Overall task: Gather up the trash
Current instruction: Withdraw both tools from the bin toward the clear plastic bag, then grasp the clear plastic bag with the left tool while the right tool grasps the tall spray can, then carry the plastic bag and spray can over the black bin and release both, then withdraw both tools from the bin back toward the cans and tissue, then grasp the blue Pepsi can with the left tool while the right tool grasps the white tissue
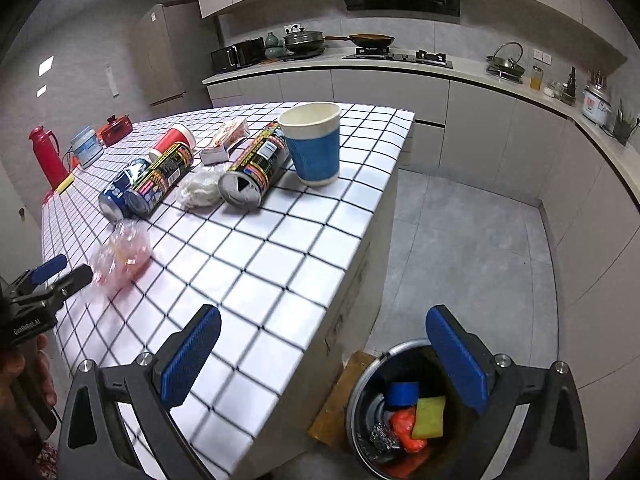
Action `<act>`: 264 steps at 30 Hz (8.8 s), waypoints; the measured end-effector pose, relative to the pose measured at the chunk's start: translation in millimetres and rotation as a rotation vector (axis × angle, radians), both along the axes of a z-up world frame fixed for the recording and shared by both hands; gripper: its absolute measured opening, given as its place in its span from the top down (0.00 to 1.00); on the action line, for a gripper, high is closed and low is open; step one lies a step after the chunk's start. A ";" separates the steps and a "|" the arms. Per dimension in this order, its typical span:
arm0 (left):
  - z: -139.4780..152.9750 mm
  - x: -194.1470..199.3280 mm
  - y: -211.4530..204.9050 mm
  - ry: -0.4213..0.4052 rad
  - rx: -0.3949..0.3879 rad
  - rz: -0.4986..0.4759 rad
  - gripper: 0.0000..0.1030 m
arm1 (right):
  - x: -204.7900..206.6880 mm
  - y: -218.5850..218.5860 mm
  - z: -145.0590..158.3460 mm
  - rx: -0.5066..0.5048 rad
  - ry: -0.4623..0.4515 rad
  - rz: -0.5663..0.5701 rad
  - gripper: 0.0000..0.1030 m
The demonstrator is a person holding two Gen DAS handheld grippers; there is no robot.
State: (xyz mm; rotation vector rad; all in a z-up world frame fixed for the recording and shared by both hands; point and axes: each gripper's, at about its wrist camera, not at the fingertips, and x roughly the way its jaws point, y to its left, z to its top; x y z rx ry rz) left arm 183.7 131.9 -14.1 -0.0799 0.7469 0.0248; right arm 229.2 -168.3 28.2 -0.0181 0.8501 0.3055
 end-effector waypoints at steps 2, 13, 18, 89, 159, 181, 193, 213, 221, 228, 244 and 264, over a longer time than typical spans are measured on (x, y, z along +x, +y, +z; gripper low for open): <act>-3.0 7.8 2.5 0.009 -0.003 -0.018 0.03 | 9.3 7.9 -0.1 0.004 0.001 -0.007 0.00; -21.2 44.5 9.4 0.067 -0.035 -0.087 0.08 | 58.1 47.6 -3.0 0.029 0.013 -0.035 0.00; -22.9 54.8 12.9 0.081 -0.075 -0.122 0.30 | 79.7 69.2 -3.4 0.048 0.019 -0.040 0.00; -4.4 21.9 88.0 0.037 -0.126 -0.052 0.42 | 71.2 110.2 2.5 0.144 0.144 -0.044 0.47; -59.5 -20.7 -275.9 0.157 -0.161 -0.401 0.42 | -48.4 -202.1 -118.8 0.032 0.309 -0.126 0.47; -96.5 6.3 -278.3 0.259 -0.216 -0.308 0.04 | -24.8 -201.8 -198.6 -0.090 0.366 0.021 0.08; -95.2 0.8 -293.6 0.295 -0.129 -0.312 0.02 | -29.4 -215.2 -178.2 -0.040 0.381 -0.087 0.08; 31.7 -37.5 -252.7 0.024 -0.117 -0.349 0.00 | -44.7 -208.4 -82.9 0.010 0.269 -0.216 0.05; 40.4 -42.0 -164.4 -0.021 -0.077 -0.198 0.00 | -31.5 -141.5 -36.9 0.035 0.163 -0.131 0.05; 33.5 -45.1 -76.2 -0.034 -0.038 -0.036 0.01 | -23.5 -69.9 -9.7 0.043 0.106 -0.059 0.05; 10.1 14.6 78.1 -0.018 -0.071 0.097 0.04 | 25.6 77.5 11.5 0.040 0.066 0.033 0.06; -6.8 122.0 138.1 0.044 -0.176 -0.020 0.19 | 113.0 159.8 -9.2 0.060 0.092 -0.039 0.06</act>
